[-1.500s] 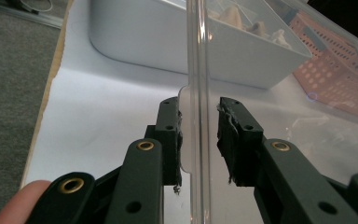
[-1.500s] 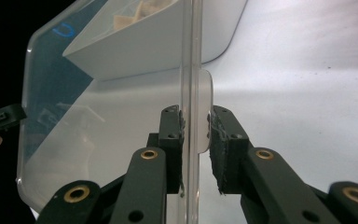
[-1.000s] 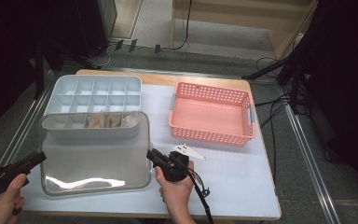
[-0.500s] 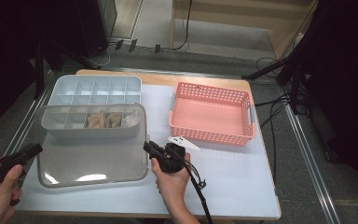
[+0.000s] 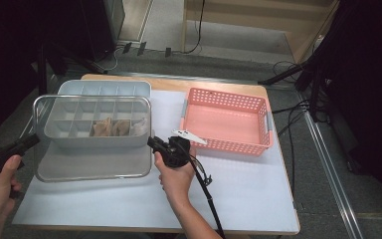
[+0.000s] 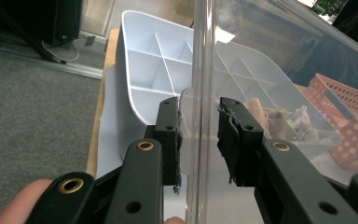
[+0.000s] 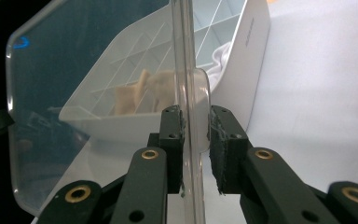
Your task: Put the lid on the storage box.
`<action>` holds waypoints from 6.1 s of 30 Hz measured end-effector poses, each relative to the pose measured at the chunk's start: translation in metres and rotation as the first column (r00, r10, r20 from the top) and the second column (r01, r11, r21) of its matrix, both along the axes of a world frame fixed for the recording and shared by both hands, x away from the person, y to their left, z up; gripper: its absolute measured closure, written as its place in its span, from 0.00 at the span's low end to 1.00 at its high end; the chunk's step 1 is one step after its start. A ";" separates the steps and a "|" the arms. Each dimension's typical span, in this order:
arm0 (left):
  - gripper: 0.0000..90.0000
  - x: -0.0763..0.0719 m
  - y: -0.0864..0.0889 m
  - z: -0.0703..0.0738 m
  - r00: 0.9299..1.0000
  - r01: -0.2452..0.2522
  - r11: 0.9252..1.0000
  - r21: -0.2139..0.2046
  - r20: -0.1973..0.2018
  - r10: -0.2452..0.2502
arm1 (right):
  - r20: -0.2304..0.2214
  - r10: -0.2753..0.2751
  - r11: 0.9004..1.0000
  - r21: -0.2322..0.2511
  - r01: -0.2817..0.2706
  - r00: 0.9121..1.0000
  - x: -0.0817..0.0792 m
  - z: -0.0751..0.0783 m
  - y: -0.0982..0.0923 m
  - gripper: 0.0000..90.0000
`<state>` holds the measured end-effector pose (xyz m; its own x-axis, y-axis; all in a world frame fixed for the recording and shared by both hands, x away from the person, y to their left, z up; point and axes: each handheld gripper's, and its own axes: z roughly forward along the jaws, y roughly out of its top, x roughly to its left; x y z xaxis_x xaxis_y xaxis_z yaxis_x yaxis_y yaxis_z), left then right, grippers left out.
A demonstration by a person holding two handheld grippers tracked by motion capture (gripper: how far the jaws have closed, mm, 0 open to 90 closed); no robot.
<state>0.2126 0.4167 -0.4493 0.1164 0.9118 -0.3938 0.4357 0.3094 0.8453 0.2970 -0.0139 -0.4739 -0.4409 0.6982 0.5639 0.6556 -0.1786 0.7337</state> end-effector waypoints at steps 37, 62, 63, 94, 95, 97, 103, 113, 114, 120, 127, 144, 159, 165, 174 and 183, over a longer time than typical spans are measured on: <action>0.78 0.102 0.023 0.026 0.999 -0.012 1.000 0.012 -0.042 0.013 | -0.005 -0.054 0.998 -0.040 0.053 0.999 0.088 0.036 0.030 0.85; 0.88 0.156 0.000 -0.001 0.978 0.094 0.993 0.068 -0.191 -0.080 | -0.155 -0.039 0.999 -0.022 0.036 0.987 0.125 0.006 0.061 0.77; 0.88 0.156 0.000 -0.001 0.978 0.094 0.993 0.068 -0.191 -0.080 | -0.171 -0.069 0.998 -0.008 0.068 0.983 0.126 0.005 0.060 0.78; 0.57 0.126 0.062 -0.020 0.993 -0.025 1.000 -0.014 -0.113 0.023 | -0.061 -0.079 0.991 -0.111 0.072 0.995 0.126 0.005 0.033 0.80; 0.64 0.125 0.064 -0.020 0.993 -0.026 0.999 -0.023 -0.114 0.024 | -0.047 -0.081 0.989 -0.128 0.075 0.996 0.124 0.006 0.033 0.86; 0.69 0.125 0.066 -0.021 0.992 -0.032 0.999 -0.021 -0.124 0.030 | -0.038 -0.082 0.988 -0.133 0.077 0.996 0.122 0.006 0.033 0.91; 0.96 0.130 0.063 -0.027 0.972 -0.027 0.998 0.061 -0.232 0.041 | -0.007 -0.068 0.968 -0.243 0.065 0.998 0.116 0.003 0.035 1.00; 1.00 0.138 0.044 -0.031 0.960 0.050 0.992 0.117 -0.281 -0.015 | 0.000 -0.032 0.955 -0.295 0.031 0.999 0.116 -0.005 0.045 1.00; 1.00 0.139 0.042 -0.031 0.959 0.058 0.990 0.132 -0.283 -0.018 | -0.003 -0.031 0.957 -0.288 0.029 1.000 0.117 -0.006 0.044 1.00; 0.96 0.138 0.041 -0.025 0.956 0.015 0.985 0.172 -0.291 0.036 | -0.009 -0.044 0.962 -0.272 0.040 0.999 0.115 -0.004 0.043 0.99; 0.85 0.126 0.054 -0.008 0.979 -0.027 0.998 0.055 -0.199 0.038 | 0.036 -0.042 0.967 -0.249 0.049 0.998 0.109 0.005 0.040 0.95; 0.93 0.132 0.034 -0.008 0.974 0.046 0.988 0.145 -0.225 -0.012 | 0.012 -0.001 0.979 -0.203 0.004 1.000 0.104 0.009 0.043 0.88; 0.93 0.135 0.040 -0.011 0.971 0.071 0.996 0.044 -0.230 -0.059 | -0.098 -0.041 0.998 -0.060 0.035 0.994 0.124 0.000 0.040 0.62; 0.68 0.137 0.053 -0.014 0.975 0.043 0.999 0.009 -0.220 -0.040 | -0.134 -0.055 0.998 -0.036 0.051 0.989 0.127 -0.004 0.042 0.70; 0.62 0.144 0.059 -0.022 0.969 0.085 0.993 -0.080 -0.225 -0.101 | -0.101 -0.066 0.997 -0.050 0.061 0.993 0.129 -0.004 0.042 0.72; 0.66 0.152 0.052 -0.023 0.958 0.102 0.986 -0.131 -0.253 -0.133 | -0.096 -0.073 0.997 -0.040 0.069 0.993 0.130 -0.003 0.043 0.78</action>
<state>0.3650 0.4691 -0.4728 0.0998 0.8446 -0.5261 0.6749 0.3310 0.6595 0.4274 0.0288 -0.4773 -0.3339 0.7470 0.5749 0.7105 -0.2014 0.6743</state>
